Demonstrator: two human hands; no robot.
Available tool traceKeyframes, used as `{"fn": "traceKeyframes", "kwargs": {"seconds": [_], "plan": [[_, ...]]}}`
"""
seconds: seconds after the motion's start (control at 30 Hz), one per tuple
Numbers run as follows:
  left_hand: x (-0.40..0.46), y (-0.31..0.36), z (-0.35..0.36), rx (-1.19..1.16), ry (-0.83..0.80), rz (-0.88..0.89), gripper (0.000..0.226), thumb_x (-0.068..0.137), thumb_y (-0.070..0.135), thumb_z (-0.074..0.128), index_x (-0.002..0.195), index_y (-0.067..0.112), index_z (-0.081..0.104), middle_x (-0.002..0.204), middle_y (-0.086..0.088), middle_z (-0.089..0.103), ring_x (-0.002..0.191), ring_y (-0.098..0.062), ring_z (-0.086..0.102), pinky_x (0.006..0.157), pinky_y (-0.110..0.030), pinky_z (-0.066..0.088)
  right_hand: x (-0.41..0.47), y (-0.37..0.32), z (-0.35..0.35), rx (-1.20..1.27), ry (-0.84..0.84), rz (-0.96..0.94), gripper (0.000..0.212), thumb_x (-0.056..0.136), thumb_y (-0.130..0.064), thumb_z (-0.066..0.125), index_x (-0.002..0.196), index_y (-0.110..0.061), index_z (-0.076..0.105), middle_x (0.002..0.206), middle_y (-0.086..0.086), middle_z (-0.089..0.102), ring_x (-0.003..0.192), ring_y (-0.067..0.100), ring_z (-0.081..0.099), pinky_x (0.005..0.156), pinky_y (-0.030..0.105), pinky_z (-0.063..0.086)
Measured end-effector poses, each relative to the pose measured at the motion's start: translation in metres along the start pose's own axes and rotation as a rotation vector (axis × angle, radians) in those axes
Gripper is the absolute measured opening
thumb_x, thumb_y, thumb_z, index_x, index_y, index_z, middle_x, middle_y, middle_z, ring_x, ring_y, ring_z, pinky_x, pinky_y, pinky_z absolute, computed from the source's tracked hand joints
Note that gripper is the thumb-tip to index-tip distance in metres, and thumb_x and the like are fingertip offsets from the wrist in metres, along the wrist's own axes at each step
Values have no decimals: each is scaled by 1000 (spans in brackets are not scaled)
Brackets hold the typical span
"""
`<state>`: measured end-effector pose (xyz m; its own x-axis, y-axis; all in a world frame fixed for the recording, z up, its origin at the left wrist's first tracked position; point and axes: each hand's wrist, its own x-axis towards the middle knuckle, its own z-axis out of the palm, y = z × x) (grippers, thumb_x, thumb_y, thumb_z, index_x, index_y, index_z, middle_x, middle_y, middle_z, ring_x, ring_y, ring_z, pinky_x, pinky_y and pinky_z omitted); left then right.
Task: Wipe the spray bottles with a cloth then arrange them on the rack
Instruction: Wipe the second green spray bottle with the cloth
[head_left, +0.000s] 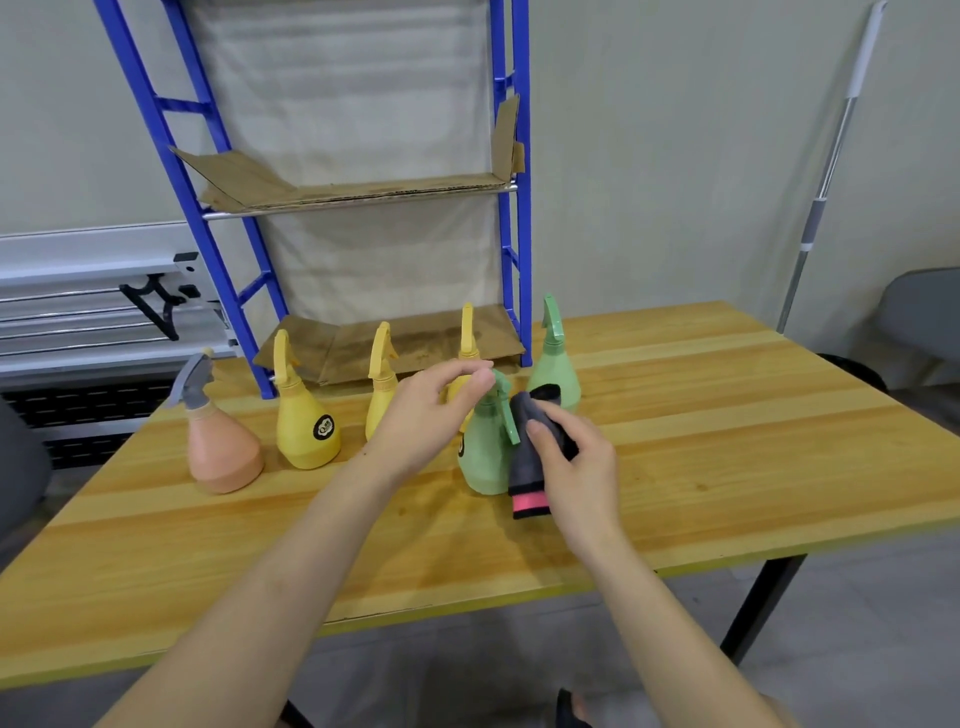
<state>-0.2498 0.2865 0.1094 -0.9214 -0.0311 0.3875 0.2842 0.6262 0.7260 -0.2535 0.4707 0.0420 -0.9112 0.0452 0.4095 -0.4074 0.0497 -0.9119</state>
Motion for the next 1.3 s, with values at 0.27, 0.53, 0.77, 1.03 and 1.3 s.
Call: {"fn": "traceKeyframes", "kwargs": {"seconds": [0.27, 0.53, 0.77, 1.03, 1.3], "plan": [[-1, -4, 7, 41, 20, 93, 34, 99, 45, 60, 130, 34, 69, 130, 17, 58, 131, -7, 49, 114, -40, 41, -6, -5, 7, 14, -77, -38, 26, 98, -17, 68, 119, -30, 75, 111, -9, 70, 109, 8, 65, 96, 34, 54], [-11, -3, -1, 13, 22, 113, 29, 107, 30, 52, 130, 32, 68, 125, 20, 68, 120, -1, 58, 97, -22, 46, 1, -9, 1, -52, 128, -137, 27, 97, -18, 69, 122, -27, 72, 111, -10, 64, 108, 7, 62, 92, 24, 51], [-11, -2, 2, 113, 102, 184, 29, 106, 17, 52, 129, 20, 70, 121, 8, 69, 115, -3, 62, 98, -21, 50, 18, 2, 15, -444, 162, -628, 24, 100, -18, 69, 123, -19, 76, 105, 6, 59, 96, 24, 59, 79, 32, 51], [-9, 2, 2, 201, 132, 220, 26, 106, 17, 54, 124, 18, 73, 108, 5, 71, 100, -9, 66, 87, -22, 51, 21, 26, 19, -513, 143, -633, 27, 101, -15, 66, 126, -20, 74, 99, 6, 53, 89, 23, 54, 74, 29, 49], [-8, 8, 6, 321, 156, 235, 28, 105, 17, 55, 128, 15, 71, 108, 1, 71, 98, -12, 66, 83, -2, 41, 22, 21, 11, -463, 151, -554, 26, 101, -19, 66, 126, -23, 74, 102, 3, 54, 89, 21, 56, 72, 38, 52]]}}
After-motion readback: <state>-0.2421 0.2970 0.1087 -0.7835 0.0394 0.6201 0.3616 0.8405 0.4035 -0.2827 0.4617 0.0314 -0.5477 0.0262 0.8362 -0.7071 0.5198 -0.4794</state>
